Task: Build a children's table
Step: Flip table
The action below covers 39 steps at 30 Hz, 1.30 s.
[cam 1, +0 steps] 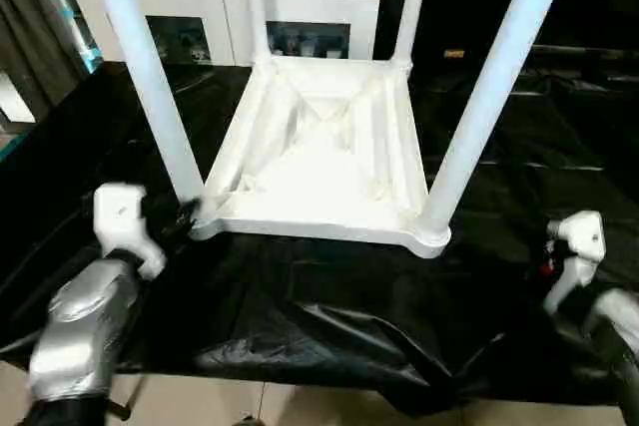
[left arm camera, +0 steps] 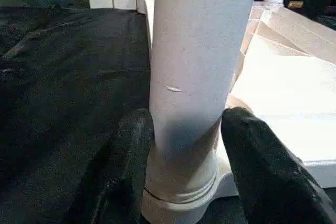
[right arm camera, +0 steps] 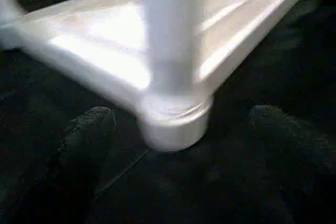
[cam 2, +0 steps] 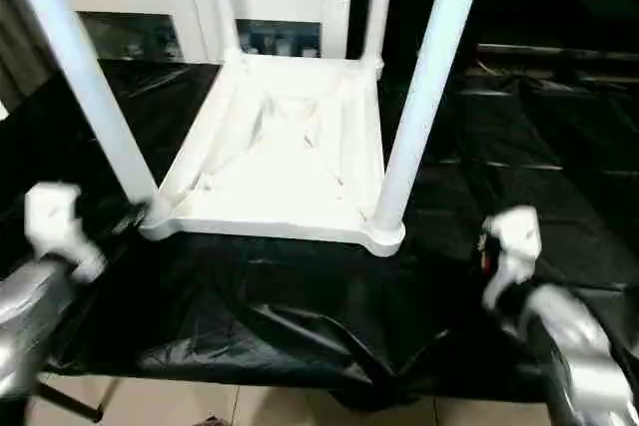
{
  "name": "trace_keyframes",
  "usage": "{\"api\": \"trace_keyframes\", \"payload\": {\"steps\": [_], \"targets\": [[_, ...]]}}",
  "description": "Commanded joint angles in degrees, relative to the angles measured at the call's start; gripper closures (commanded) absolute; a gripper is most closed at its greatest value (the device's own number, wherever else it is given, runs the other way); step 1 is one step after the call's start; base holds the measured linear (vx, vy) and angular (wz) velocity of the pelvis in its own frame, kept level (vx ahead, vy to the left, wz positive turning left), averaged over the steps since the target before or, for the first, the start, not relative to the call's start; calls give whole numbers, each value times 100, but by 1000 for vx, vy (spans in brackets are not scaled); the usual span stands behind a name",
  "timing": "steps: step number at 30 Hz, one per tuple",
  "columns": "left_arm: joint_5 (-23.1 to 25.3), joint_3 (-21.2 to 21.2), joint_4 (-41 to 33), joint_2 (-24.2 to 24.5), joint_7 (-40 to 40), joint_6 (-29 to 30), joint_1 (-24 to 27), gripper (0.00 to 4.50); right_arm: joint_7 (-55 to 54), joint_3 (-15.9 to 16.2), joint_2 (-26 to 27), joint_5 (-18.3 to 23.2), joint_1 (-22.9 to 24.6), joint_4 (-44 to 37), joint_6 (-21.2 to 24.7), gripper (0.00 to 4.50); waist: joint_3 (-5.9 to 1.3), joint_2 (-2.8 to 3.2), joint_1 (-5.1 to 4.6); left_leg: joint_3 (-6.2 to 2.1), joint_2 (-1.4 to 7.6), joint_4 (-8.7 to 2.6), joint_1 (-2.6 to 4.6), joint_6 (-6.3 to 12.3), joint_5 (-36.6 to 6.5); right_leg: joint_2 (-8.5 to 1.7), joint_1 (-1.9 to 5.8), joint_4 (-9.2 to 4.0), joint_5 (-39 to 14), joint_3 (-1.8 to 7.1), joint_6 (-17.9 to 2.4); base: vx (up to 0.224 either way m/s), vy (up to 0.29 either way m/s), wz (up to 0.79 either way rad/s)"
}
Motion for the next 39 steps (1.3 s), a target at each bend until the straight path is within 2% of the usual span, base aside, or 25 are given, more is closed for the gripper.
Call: {"api": "trace_keyframes", "payload": {"steps": [1, 2, 3, 4, 5, 6, 7, 9, 12, 14, 15, 16, 18, 19, 20, 22, 23, 24, 25, 27, 30, 33, 35, 37, 39], "targets": [[166, -184, 262, -76, 123, -103, -173, 212, 222, -50, -177, 192, 200, -330, 207, 0, -238, -7, -30, -111, 234, -491, 57, 56, -2335, -203, 98, -492, -2304, 135, -648, 0, 0, 0], [168, -164, 304, -98, 154, -128, -191, 212, 282, -75, -226, 242, 290, -394, 247, 0, -230, -27, -10, -105, 234, -484, 77, 59, -2411, -202, 83, -504, -2387, 139, -631, 0, 0, 0], [160, -146, 296, -99, 166, -102, -180, 212, 322, -113, -276, 287, 390, -474, 273, 0, -233, 97, -14, -131, 231, -494, 72, 19, -2456, -228, 93, -488, -2469, 134, -631, 0, 0, 0], [156, -135, 288, -98, 171, -80, -172, 212, 344, -139, -306, 314, 453, -528, 289, 0, -217, 41, -34, -120, 236, -496, 71, 16, -2530, -215, 82, -535, -2546, 128, -603, 0, 0, 0], [151, -130, 280, -94, 163, -69, -163, 212, 352, -147, -313, 328, 471, -552, 304, 0, -220, 2, -43, -132, 226, -492, 67, 13, -2563, -219, 90, -526, -2652, 122, -580, 0, 0, 0], [124, -93, 256, -54, 117, -30, -109, 193, 373, -174, -325, 404, 558, -710, 382, 0, -213, 2, -48, -130, 217, -489, 60, 39, -2555, -225, 79, -539, -2782, 124, -548, 0, 0, 0], [115, -78, 256, -38, 100, -29, -90, 193, 374, -174, -317, 431, 573, -766, 407, 0, -210, 65, -48, -143, 220, -488, 72, 27, -2574, -235, 64, -547, -2911, 122, -526, 0, 0, 0], [-14, -7, 308, -54, 54, -49, -103, 176, 351, -139, -270, 497, 557, -877, 473, 0, -211, 24, -66, -144, 210, -483, 61, 27, -2557, -227, 61, -564, -3016, 111, -471, 0, 0, 0], [-170, 20, 398, -107, -40, -150, -231, 151, 205, 116, -49, 500, 338, -976, 536, 0, -218, 35, -71, -149, 213, -484, 63, 21, -2504, -226, 39, -558, -2986, 109, -496, 0, 0, 0], [-172, -2, 421, -115, -49, -171, -273, 133, 190, 249, 41, 526, 258, -1023, 577, 0, -220, 43, -79, -154, 223, -493, 60, -3, -2512, -220, 44, -546, -2881, 110, -517, 0, 0, 0], [-151, -24, 456, -118, -40, -168, -303, 114, 156, 368, 120, 485, 178, -1012, 591, 0, -227, 15, -84, -150, 223, -492, 55, -4, -2482, -215, 46, -534, -2771, 113, -554, 0, 0, 0], [-131, -34, 479, -120, -29, -165, -320, 114, 128, 432, 167, 448, 131, -1006, 606, 0, -230, 41, -74, -151, 228, -494, 63, -16, -2480, -218, 41, -521, -2724, 116, -577, 0, 0, 0], [-87, -44, 545, -121, 6, -184, -363, 105, 87, 503, 248, 400, 36, -952, 599, 0, -252, 46, -54, -143, 242, -496, 65, -54, -2391, -213, 53, -485, -2364, 131, -663, 0, 0, 0], [-14, -49, 746, -126, 84, -262, -476, 93, -20, 612, 439, 335, -176, -821, 576, 0, -260, 5, -56, -135, 236, -492, 34, -34, -2244, -205, 68, -452, -2090, 131, -728, 0, 0, 0], [-14, -49, 746, -126, 84, -262, -476, 69, -20, 612, 439, 335, -176, -821, 576, 0, -266, 24, -63, -132, 224, -492, 26, -34, -2200, -207, 73, -432, -2010, 129, -755, 0, 0, 0], [140, -80, 1056, -98, 261, -330, -650, 65, -163, 747, 660, 207, -427, -643, 526, 0, -283, -17, -60, -123, 232, -476, 18, -1, -1995, -210, 94, -398, -1714, 132, -811, 0, 0, 0], [163, -71, 1241, -91, 304, -404, -745, 65, -219, 810, 746, 143, -523, -556, 492, 0, -290, 10, -54, -115, 229, -470, 19, 6, -1882, -216, 95, -384, -1576, 136, -855, 0, 0, 0], [167, -54, 1402, -85, 331, -459, -838, 57, -254, 857, 809, 95, -605, -479, 458, 0, -302, -20, -56, -105, 215, -450, 6, 40, -1744, -215, 104, -365, -1440, 134, -890, 0, 0, 0], [190, -52, 1591, -69, 359, -517, -950, 29, -338, 916, 895, 20, -713, -366, 384, 0, -335, -3, -45, -97, 216, -425, 9, 47, -1552, -219, 105, -334, -1169, 138, -945, 0, 0, 0], [205, -55, 1700, -64, 375, -542, -1030, 22, -376, 957, 967, 15, -794, -297, 370, 0, -351, -5, -38, -93, 223, -402, -3, 121, -1276, -213, 113, -284, -735, 127, -1045, 0, 0, 0], [231, -23, 1818, -77, 504, -500, -1133, 22, -394, 1044, 1081, -24, -916, -218, 359, 0, -348, 3, -37, -79, 225, -384, -10, 233, -1184, -213, 130, -250, -419, 120, -1204, 0, 0, 0], [171, 54, 1857, -127, 631, -490, -1148, 22, -347, 1087, 1108, -26, -949, -208, 379, 0, -331, 15, -36, -75, 231, -397, -5, 220, -1365, -221, 136, -278, -699, 123, -1208, 0, 0, 0], [105, 102, 1798, -193, 714, -471, -1111, 52, -275, 1148, 1102, -38, -949, -216, 400, 0, -318, 19, -29, -78, 242, -410, 2, 162, -1536, -230, 131, -301, -938, 125, -1180, 0, 0, 0], [8, 133, 1596, -339, 774, -518, -1006, 62, -212, 1215, 1100, -45, -928, -186, 376, 0, -303, 16, -34, -89, 252, -434, 4, 74, -1730, -230, 124, -322, -1194, 128, -1125, 0, 0, 0], [-87, 152, 1364, -488, 847, -546, -895, 78, -203, 1237, 1113, -60, -915, -163, 344, 0, -305, -1, -30, -93, 261, -436, 0, 38, -1790, -241, 126, -328, -1238, 131, -1120, 0, 0, 0]]}}
